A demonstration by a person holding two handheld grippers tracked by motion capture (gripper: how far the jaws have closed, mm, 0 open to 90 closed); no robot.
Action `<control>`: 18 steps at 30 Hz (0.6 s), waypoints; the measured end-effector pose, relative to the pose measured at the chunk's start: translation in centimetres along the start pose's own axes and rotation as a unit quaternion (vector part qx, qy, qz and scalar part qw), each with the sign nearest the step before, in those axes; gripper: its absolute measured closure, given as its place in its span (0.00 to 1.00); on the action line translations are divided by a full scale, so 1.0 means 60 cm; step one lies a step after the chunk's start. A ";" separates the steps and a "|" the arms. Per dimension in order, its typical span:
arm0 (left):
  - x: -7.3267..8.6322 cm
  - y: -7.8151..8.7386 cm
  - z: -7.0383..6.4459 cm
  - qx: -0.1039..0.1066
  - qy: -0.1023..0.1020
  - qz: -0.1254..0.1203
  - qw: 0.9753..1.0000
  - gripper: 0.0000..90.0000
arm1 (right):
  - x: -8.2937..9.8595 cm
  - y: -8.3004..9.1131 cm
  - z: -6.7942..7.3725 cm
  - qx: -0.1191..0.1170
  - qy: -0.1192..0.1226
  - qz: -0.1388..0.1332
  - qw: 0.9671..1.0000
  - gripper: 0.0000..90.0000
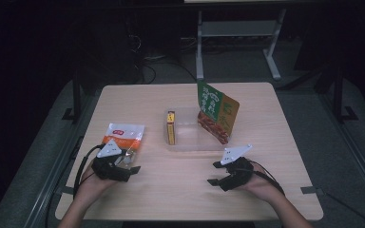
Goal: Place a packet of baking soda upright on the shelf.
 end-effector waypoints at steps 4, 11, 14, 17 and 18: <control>0.007 0.018 0.041 -0.046 0.043 -0.010 0.998 0.15 | 0.001 0.001 -0.003 0.004 0.005 0.000 1.000 0.37; 0.038 0.041 0.111 -0.102 0.094 -0.005 0.990 0.15 | 0.001 0.000 -0.002 0.005 0.009 0.002 1.000 0.37; 0.050 0.039 0.127 -0.104 0.122 0.002 0.987 0.16 | 0.000 0.000 0.000 0.003 0.001 0.001 1.000 0.37; 0.059 0.028 0.137 -0.101 0.135 0.018 0.985 0.16 | -0.001 -0.001 -0.001 0.003 0.002 0.001 1.000 0.37; 0.063 0.023 0.141 -0.097 0.145 0.022 0.984 0.16 | -0.001 -0.001 -0.001 0.003 0.002 0.001 1.000 0.37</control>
Point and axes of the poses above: each handheld gripper's, and its own axes: y roughly backward along the jaws, x roughly out of its underside, z roughly to its left, the point moved 6 cm from there along -y, roughly forward along the jaws, and after that the axes turned 9 degrees about x, right-handed, at the moved point
